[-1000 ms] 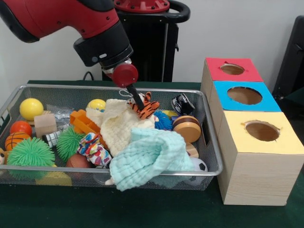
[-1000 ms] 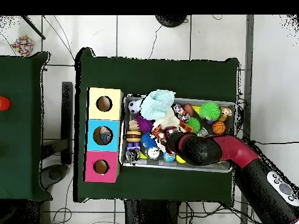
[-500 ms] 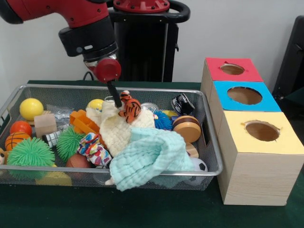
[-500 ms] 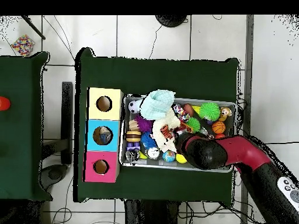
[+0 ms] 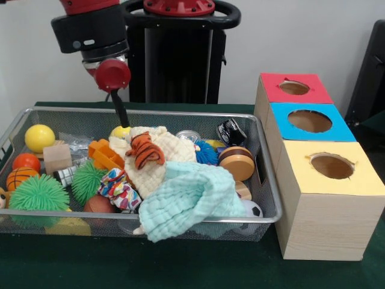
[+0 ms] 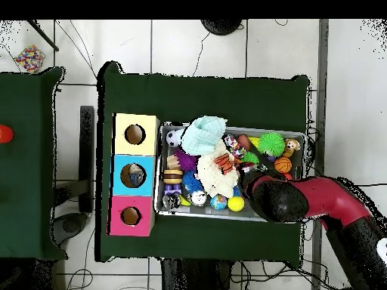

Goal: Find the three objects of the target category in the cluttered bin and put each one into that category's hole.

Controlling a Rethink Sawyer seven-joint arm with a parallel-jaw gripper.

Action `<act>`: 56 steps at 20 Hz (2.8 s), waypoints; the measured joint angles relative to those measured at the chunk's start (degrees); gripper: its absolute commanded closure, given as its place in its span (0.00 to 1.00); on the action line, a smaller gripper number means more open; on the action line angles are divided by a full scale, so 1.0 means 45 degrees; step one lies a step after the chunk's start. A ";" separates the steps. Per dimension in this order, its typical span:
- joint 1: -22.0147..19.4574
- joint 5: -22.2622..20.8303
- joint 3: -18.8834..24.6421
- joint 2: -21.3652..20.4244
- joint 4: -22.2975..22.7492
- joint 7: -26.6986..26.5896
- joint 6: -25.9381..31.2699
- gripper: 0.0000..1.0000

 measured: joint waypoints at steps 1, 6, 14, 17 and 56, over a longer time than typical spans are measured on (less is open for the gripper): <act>0.0000 -0.0005 -0.0002 -0.0139 0.0002 0.0000 0.0000 0.00; 0.0258 -0.0125 -0.0297 -0.0258 -0.0007 0.0000 -0.0003 0.00; 0.2505 -0.2705 -0.2335 -0.0259 -0.0252 0.0000 0.0303 0.00; 0.3302 -0.3681 -0.2991 -0.0257 -0.0308 0.0000 0.0453 0.00; 0.3183 -0.5110 -0.5040 0.0926 -0.0963 0.0000 0.0537 0.00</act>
